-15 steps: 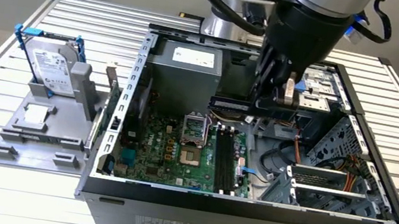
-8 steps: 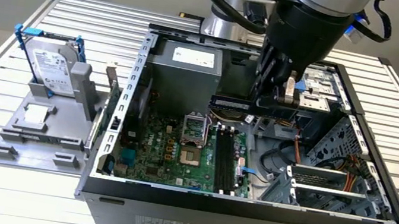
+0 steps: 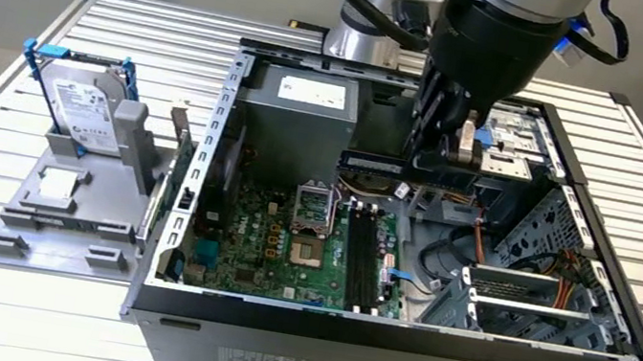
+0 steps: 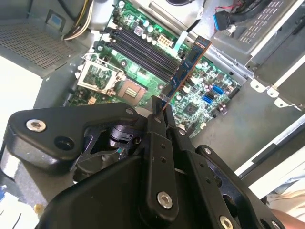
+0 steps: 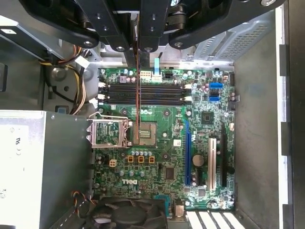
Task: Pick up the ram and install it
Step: 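Insert the ram into the slot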
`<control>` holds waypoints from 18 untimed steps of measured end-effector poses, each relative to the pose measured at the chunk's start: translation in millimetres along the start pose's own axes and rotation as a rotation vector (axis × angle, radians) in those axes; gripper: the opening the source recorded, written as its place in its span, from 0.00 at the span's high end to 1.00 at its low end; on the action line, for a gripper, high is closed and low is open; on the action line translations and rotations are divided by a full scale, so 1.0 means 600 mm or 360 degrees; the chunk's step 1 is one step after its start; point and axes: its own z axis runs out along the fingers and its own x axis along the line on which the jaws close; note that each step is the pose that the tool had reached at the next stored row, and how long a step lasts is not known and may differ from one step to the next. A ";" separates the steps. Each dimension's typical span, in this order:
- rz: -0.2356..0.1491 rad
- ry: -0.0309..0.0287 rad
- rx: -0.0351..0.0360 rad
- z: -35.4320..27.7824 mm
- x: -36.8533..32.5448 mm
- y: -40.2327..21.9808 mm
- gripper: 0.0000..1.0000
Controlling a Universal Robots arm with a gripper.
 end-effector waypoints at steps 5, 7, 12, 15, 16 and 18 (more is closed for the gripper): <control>0.0000 -0.00001 0.0000 0.001 -0.013 -0.001 1.00; 0.0000 0.00000 0.0000 0.001 -0.019 -0.003 1.00; 0.0000 -0.00001 0.0000 0.002 -0.033 -0.009 1.00; 0.0000 0.00000 0.0000 0.003 -0.041 -0.013 1.00; 0.0000 0.00000 0.0000 0.003 -0.043 -0.015 1.00; 0.0000 -0.00002 0.0000 0.003 -0.048 -0.017 1.00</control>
